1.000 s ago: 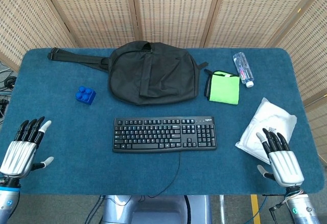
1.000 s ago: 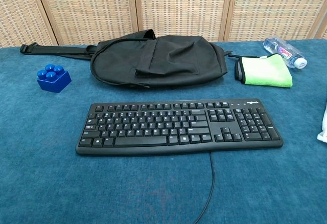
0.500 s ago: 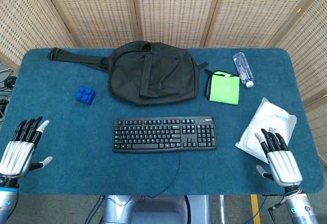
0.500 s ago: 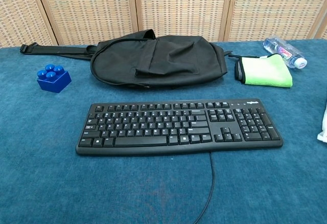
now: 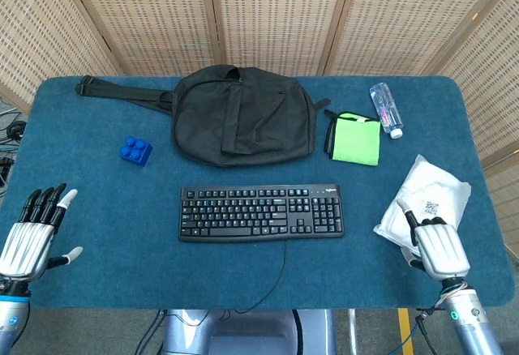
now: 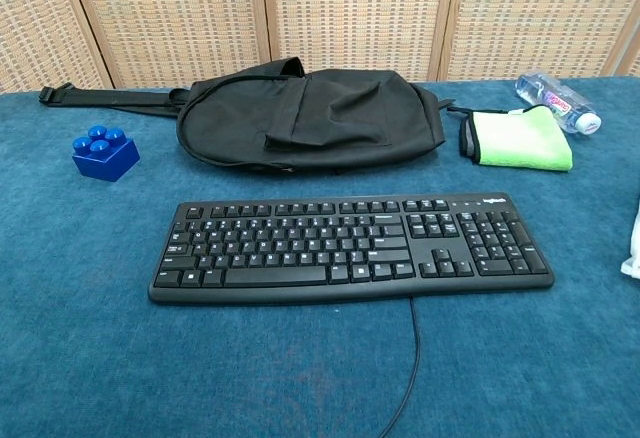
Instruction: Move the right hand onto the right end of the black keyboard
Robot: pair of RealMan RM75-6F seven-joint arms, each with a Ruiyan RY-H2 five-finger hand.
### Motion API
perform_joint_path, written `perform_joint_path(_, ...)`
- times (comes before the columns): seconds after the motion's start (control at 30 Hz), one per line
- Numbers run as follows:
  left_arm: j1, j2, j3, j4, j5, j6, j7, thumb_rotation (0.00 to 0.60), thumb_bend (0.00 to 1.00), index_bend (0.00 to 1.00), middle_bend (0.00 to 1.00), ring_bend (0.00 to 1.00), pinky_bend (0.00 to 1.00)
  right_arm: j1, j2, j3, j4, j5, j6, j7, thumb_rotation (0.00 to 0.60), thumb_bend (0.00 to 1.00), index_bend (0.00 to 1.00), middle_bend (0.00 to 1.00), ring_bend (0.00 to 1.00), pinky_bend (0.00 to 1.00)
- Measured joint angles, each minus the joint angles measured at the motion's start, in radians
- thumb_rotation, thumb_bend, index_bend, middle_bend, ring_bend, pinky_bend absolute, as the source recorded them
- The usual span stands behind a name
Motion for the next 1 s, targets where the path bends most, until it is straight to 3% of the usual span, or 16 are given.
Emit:
perform_joint_path(0.37,-0.001,-0.001,-0.001,0.001,0.005,0.005,-0.001,0.600,0.00,0.00,0.00,0.00,0.00,0.141,0.060,0.065,-0.207,0.244,-0.143,-0.255,0.600,0.61,0.00,0.70,0.61,0.46)
perform_joint_path(0.7,0.004,0.008,-0.001,-0.004,0.008,0.016,-0.015,0.600,0.00,0.00,0.00,0.00,0.00,0.259,0.031,0.075,-0.259,0.477,-0.204,-0.420,0.600,0.62,0.00,0.70,0.62,0.46)
perform_joint_path(1.0,0.002,0.011,0.002,-0.007,0.010,0.010,-0.024,0.600,0.00,0.00,0.00,0.00,0.00,0.372,-0.057,0.053,-0.214,0.698,-0.198,-0.523,0.600,0.62,0.00,0.70,0.61,0.46)
